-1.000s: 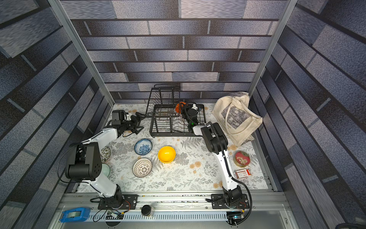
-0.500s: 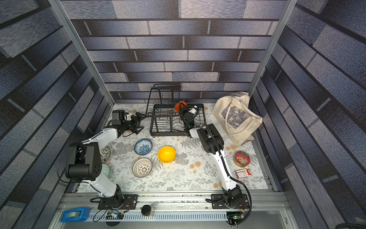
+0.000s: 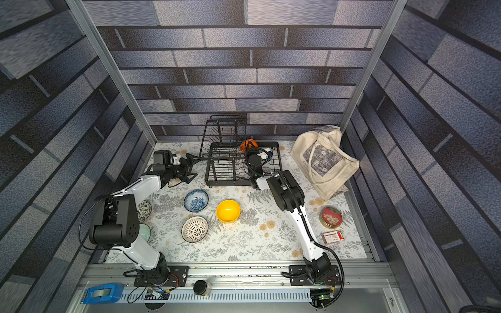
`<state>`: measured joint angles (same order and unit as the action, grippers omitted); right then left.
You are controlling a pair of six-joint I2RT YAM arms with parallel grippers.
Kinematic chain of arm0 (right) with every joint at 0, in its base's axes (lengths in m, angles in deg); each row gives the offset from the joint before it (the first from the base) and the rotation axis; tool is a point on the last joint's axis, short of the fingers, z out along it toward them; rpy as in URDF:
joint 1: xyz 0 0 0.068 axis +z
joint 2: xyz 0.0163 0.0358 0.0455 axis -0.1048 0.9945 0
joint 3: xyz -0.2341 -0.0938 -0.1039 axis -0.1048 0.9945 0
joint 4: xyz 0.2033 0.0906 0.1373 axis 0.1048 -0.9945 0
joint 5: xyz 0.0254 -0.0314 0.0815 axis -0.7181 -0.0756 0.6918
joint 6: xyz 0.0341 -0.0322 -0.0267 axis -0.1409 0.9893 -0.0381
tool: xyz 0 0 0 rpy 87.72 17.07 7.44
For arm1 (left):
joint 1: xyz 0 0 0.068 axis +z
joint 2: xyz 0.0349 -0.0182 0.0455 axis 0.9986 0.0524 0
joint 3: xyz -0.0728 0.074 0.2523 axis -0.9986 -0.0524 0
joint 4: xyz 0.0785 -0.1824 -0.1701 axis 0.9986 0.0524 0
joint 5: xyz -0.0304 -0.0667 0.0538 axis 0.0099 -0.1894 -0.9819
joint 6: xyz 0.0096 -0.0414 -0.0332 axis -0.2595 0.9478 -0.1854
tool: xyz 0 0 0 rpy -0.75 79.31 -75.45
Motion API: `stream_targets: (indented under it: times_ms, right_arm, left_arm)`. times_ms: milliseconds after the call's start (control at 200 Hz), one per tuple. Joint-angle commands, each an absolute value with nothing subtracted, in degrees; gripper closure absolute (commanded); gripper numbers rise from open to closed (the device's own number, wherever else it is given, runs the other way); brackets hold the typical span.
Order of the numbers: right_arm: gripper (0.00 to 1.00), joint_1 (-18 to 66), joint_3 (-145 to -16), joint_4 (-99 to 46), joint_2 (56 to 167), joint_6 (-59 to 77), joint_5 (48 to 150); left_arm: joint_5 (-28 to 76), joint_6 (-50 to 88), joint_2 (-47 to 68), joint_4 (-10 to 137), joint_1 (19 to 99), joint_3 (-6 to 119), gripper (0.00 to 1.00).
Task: Load bowls into a dish rack
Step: Place the bowl in the dish rack.
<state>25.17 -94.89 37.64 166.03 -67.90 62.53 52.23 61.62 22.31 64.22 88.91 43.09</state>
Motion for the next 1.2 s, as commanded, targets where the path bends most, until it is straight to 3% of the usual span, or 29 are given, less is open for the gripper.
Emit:
stream_targets:
  times_ms: [0, 376, 611, 777, 1197]
  right_arm:
    - [1.00, 25.8, -94.1, 27.1, 165.2, -70.1, 61.2]
    - [1.00, 27.5, -99.4, 22.3, 168.2, -72.6, 57.8]
    - [1.00, 27.9, -100.2, 31.8, 171.5, -68.3, 56.2]
    - [1.00, 27.9, -99.1, 30.7, 171.4, -67.6, 57.9]
    - [0.99, 26.8, -97.9, 12.8, 166.8, -67.5, 67.8]
  left_arm:
    - [53.4, 62.6, 22.5, 63.3, 88.8, 42.8, 0.00]
    - [53.8, 63.4, 22.4, 62.6, 89.1, 42.5, 0.00]
    - [54.1, 63.8, 22.3, 62.2, 89.2, 42.4, 0.00]
    - [54.4, 64.2, 22.4, 61.9, 89.2, 42.4, 0.00]
    - [54.7, 64.8, 22.1, 61.3, 89.4, 42.2, 0.00]
